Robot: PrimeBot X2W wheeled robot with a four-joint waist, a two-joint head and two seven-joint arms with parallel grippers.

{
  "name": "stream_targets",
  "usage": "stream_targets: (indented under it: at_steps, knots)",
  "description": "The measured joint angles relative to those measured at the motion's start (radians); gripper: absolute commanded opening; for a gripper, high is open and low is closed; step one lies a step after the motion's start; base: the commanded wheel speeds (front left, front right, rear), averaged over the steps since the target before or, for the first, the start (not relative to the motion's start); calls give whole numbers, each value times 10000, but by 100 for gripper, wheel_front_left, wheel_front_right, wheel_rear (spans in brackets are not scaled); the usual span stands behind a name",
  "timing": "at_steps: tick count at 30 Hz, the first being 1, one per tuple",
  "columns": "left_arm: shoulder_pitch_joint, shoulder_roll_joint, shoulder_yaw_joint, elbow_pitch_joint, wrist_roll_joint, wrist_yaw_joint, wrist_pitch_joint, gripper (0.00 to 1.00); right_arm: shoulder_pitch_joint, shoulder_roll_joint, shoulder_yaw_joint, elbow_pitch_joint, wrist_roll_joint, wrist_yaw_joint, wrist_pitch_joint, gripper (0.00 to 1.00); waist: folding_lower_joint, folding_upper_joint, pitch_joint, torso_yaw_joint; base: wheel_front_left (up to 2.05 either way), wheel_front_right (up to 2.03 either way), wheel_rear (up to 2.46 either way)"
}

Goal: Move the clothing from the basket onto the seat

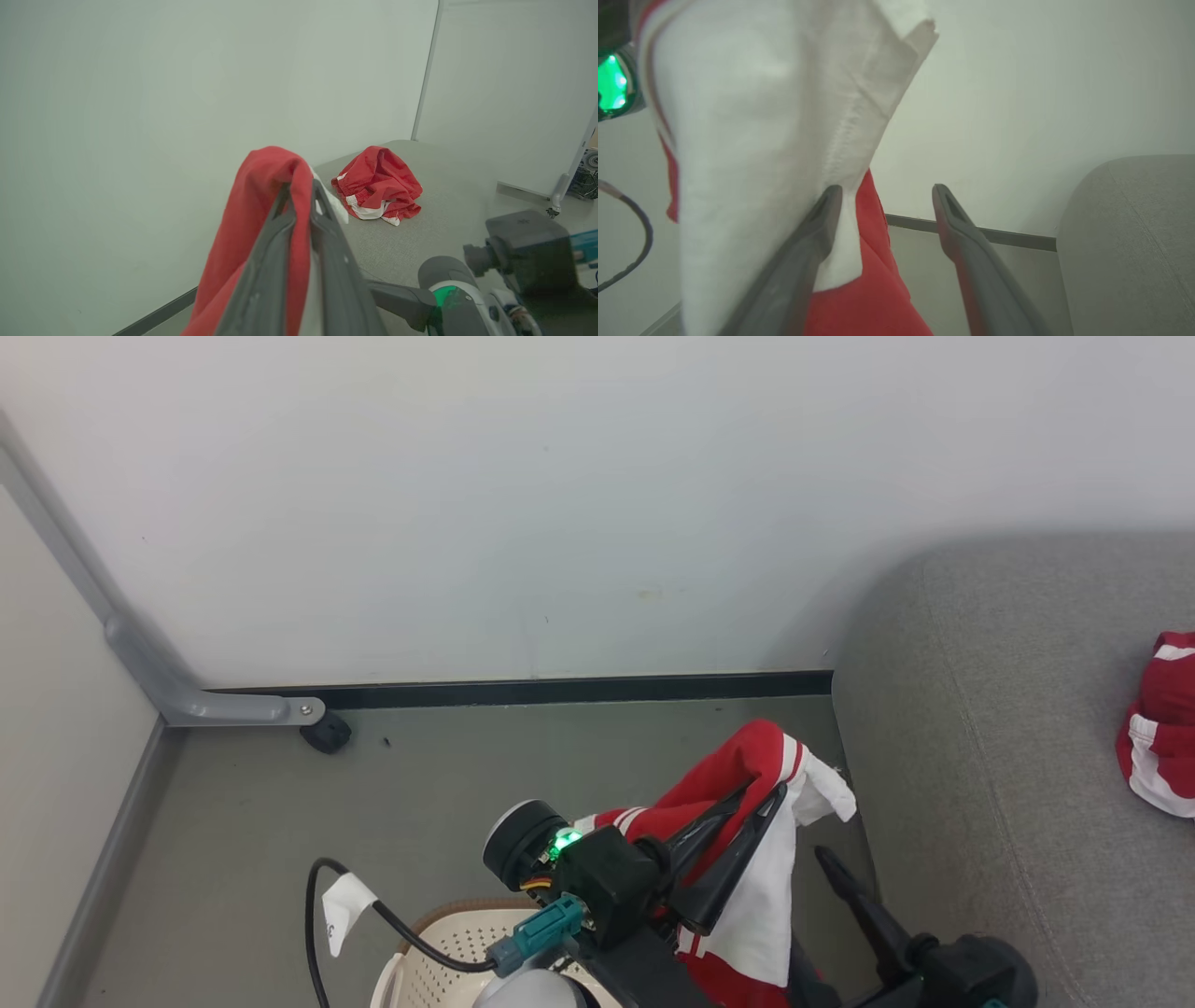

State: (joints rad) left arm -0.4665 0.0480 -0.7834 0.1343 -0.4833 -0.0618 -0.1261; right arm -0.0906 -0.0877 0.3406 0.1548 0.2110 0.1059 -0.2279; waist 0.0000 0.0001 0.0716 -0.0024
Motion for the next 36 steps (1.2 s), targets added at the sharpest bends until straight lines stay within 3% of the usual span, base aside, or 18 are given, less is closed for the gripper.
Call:
stream_targets:
  at_steps: [9, 19, 21, 36]
  knots:
    - [-28, 10, -67, -104, -23, 17, 339, 0, 8, 75, 1131, 31, 255, 98, 424, 100, 0, 0, 45, 134, 0, 0, 0]
    - [-192, 19, -311, -238, -213, 92, 502, 0, -671, 132, 1647, 790, 598, 173, 771, 100, 0, 0, -37, 400, 0, 0, 0]
    - [-189, 8, -326, -244, -232, 92, 537, 0, -706, 130, 1685, 836, 633, 173, 773, 0, 0, 0, -38, 430, 0, 0, 0]
    - [-183, 71, -328, -278, -261, 240, 731, 0, -1012, 127, 2163, 1120, 1072, 174, 757, 0, 1, 0, -46, 590, 0, 0, 0]
